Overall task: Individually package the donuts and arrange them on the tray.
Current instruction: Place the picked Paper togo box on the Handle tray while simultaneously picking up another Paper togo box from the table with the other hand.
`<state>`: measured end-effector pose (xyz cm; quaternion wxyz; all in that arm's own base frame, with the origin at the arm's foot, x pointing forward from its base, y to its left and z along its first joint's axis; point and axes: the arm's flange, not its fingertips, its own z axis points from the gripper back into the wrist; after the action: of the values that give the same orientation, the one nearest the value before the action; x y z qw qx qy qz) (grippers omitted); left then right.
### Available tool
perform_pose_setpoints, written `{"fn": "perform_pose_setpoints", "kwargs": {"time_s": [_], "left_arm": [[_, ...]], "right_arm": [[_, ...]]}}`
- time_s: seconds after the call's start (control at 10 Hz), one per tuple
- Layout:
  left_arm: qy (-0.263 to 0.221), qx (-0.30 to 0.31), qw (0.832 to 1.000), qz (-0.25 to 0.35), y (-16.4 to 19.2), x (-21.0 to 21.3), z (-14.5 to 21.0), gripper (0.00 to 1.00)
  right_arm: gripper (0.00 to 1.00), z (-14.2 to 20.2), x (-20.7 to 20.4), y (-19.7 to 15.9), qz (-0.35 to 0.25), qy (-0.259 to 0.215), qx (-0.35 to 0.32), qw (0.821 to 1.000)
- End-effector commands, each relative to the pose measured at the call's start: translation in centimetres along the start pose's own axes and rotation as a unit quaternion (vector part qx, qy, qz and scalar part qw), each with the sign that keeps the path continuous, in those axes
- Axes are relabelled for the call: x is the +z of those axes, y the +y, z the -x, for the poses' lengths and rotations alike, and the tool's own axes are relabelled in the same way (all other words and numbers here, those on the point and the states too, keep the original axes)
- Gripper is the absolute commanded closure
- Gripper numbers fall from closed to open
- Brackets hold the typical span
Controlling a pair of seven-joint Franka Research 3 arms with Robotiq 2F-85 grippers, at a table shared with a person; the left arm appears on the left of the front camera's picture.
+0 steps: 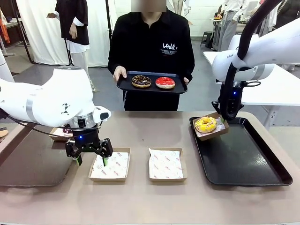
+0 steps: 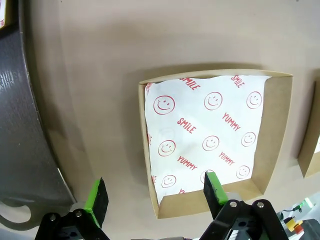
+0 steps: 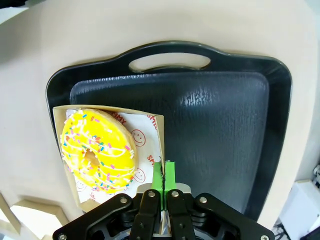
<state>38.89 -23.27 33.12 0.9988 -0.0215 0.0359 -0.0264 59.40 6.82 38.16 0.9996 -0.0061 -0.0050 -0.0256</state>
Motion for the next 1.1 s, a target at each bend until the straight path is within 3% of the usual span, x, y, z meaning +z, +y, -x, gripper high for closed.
{"fn": "perform_pose_setpoints", "kwargs": {"time_s": [0.0, 1.0], "left_arm": [[-0.010, 0.013, 1.000, -0.016, -1.03, -0.24, -0.65, 0.00], [-0.024, 0.011, 1.000, -0.016, -1.04, -1.16, -1.40, 0.00]], "right_arm": [[0.99, -0.05, -0.70, 0.07, 0.010, -0.012, -0.013, 1.000], [0.99, -0.55, -1.15, 0.29, -0.009, -0.015, -0.012, 1.000]]}}
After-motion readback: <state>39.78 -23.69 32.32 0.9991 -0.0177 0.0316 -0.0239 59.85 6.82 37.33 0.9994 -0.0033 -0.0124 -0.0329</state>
